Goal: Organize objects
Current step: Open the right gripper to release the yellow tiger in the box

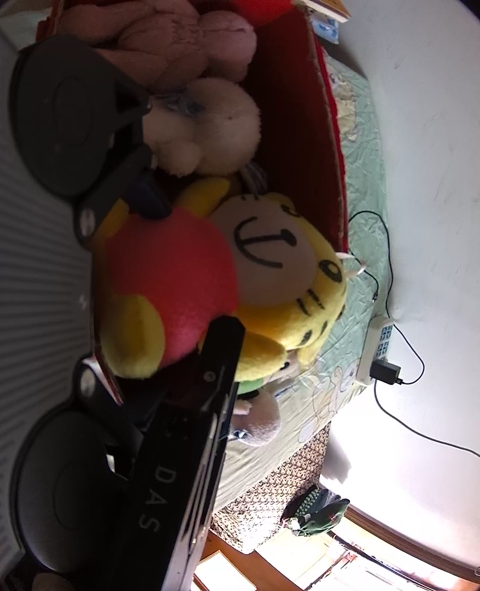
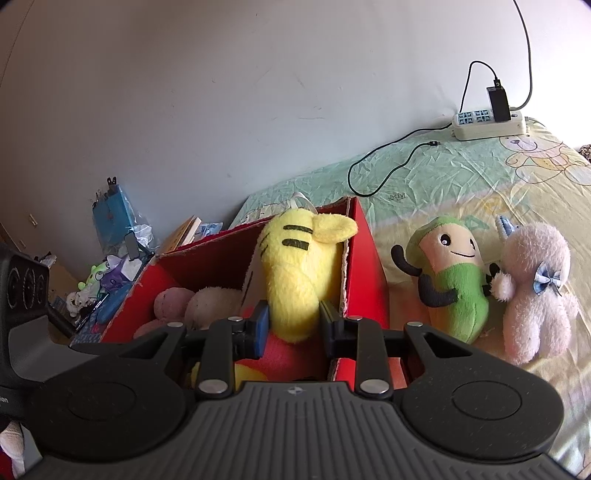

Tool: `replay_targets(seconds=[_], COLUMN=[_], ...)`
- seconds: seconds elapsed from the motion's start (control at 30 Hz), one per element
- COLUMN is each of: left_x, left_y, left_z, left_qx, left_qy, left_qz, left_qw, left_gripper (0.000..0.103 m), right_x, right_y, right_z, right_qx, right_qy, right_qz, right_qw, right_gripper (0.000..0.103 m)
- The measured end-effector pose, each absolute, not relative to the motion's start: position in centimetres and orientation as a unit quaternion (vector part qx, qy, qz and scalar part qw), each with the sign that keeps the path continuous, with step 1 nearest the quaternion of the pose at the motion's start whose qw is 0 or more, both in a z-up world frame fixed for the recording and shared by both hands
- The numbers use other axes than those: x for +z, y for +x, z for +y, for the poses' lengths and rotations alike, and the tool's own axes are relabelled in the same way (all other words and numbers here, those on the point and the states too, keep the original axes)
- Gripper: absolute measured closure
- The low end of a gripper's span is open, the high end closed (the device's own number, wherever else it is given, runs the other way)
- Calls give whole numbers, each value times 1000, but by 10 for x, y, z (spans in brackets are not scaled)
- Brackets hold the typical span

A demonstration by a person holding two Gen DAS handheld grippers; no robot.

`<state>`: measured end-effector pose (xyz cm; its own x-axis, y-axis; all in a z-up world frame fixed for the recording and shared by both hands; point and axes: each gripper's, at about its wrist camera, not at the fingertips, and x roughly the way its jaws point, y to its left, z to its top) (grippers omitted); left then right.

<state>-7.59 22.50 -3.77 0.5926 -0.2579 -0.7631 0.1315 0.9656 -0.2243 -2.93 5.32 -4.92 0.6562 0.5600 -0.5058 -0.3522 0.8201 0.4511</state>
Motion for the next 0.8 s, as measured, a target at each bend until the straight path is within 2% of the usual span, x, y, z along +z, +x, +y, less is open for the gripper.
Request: replay_targets(seconds=[0.07,0.8], left_x=[-39,-36], left_y=[-75,-80], left_z=[223,216], left_qx=[-90,-60], left_qy=[-61,-46], left_qz=[439,432], left_qw=[892,899], left_gripper=[1,1], right_x=[-49,-51], right_y=[-30,-33], right_z=[53,50], right_qx=[255,263], right_qy=[159,171], right_qz=[328,316], right_qw=[896,895], right_gripper=[74,74])
